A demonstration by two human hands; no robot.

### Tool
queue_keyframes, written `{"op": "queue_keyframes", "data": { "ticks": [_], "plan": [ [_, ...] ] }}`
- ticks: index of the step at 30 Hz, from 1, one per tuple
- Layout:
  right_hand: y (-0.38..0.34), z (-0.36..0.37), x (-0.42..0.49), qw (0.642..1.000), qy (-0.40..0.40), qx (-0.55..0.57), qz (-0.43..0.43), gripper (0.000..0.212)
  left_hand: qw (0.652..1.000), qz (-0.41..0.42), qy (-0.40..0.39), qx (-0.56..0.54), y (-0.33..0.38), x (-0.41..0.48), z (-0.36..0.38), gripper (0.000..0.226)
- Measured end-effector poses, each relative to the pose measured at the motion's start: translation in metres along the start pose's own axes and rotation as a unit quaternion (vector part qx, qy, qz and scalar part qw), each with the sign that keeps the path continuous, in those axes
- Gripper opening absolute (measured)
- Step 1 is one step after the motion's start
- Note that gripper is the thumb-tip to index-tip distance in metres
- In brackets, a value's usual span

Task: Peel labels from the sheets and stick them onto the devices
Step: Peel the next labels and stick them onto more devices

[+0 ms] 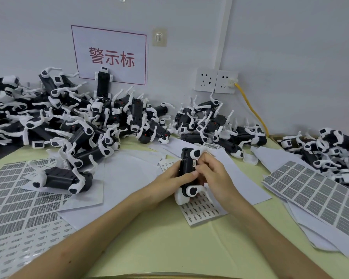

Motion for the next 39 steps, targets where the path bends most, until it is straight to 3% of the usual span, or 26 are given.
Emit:
{"op": "queue_keyframes", "data": {
  "ticks": [4, 13, 17, 24, 28, 32, 34, 39],
  "plan": [
    [0.000, 0.002, -0.001, 0.998, 0.000, 0.054, 0.008, 0.017, 1.000, 0.008, -0.001, 0.005, 0.001, 0.000, 0.000, 0.047],
    [0.004, -0.004, 0.002, 1.000, 0.023, -0.005, -0.013, 0.016, 0.999, 0.030, -0.001, 0.019, 0.004, 0.000, 0.001, 0.039],
    [0.006, -0.001, 0.001, 0.998, 0.004, 0.057, 0.004, 0.017, 0.999, 0.034, -0.004, 0.024, 0.006, -0.001, 0.001, 0.031],
    [0.004, -0.004, 0.001, 1.000, 0.024, 0.014, -0.005, 0.017, 0.999, 0.042, -0.013, 0.020, 0.009, -0.002, 0.003, 0.026],
    [0.005, -0.002, 0.000, 0.998, 0.004, 0.065, 0.010, 0.016, 0.999, 0.049, -0.018, 0.013, 0.012, -0.003, 0.004, 0.027],
    [0.003, 0.000, -0.001, 1.000, -0.004, 0.025, -0.012, 0.039, 0.998, 0.048, -0.016, 0.029, 0.012, -0.003, 0.003, 0.025],
    [0.000, 0.001, -0.001, 0.999, -0.010, -0.020, -0.025, 0.040, 0.998, 0.048, -0.017, 0.031, 0.011, -0.002, 0.003, 0.023],
    [0.000, 0.003, -0.001, 0.999, -0.028, 0.012, -0.018, 0.035, 0.998, 0.044, -0.046, 0.026, 0.009, -0.002, 0.003, 0.040]
  ]
}}
Point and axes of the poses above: each hand's wrist, its own x-axis towards the middle knuckle, its own z-axis out of the palm, y = z × x, the point moved 10 cm from there along x, towards the middle knuckle, and after that the axes turned 14 degrees about x, right-handed, at the moved point
